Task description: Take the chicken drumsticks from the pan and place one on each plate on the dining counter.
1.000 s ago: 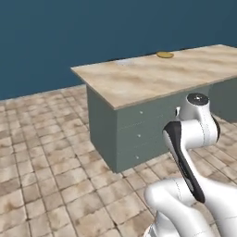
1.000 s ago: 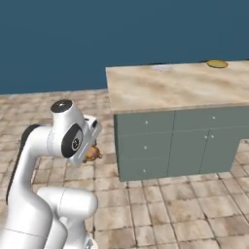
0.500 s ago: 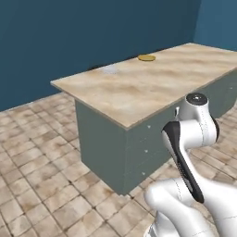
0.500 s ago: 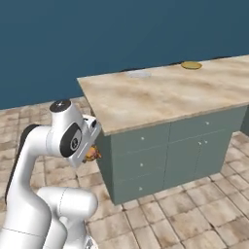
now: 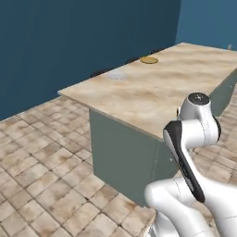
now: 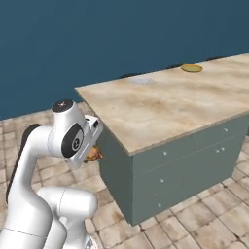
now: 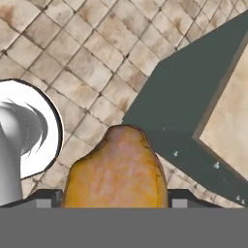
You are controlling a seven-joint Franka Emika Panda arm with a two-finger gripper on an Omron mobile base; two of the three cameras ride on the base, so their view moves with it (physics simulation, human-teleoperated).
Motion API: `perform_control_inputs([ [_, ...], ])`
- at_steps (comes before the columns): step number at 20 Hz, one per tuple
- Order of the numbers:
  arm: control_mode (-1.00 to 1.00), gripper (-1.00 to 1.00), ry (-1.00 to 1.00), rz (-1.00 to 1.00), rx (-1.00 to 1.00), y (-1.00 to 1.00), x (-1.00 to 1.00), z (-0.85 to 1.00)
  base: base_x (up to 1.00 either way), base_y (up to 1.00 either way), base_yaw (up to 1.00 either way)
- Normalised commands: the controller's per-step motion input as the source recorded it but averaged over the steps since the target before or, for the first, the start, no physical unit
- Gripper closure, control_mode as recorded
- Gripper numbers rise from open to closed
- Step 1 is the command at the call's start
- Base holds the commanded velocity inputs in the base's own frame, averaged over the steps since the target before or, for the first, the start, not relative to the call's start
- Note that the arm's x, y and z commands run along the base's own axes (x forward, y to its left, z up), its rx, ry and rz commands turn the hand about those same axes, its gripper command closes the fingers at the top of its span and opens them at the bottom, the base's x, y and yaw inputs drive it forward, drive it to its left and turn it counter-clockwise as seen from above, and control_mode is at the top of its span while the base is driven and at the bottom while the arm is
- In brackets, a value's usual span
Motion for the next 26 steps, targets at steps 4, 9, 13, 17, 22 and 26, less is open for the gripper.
perform_control_inputs([
  [4,1.00,1.00,0.00,0.00,0.00,0.00,0.00,0.00,0.18,1.00,-0.22],
  [9,1.00,1.00,0.00,0.00,0.00,0.00,0.00,0.00,0.52,1.00,-0.25],
  [13,1.00,1.00,0.00,0.00,0.00,0.00,0.00,0.00,0.93,1.00,-0.34],
  [17,1.00,1.00,0.00,0.00,0.00,0.00,0.00,0.00,1.00,1.00,-0.40],
  [22,1.00,1.00,0.00,0.00,0.00,0.00,0.00,0.00,0.90,1.00,-0.40],
  [26,1.00,1.00,0.00,0.00,0.00,0.00,0.00,0.00,0.83,1.00,-0.41],
])
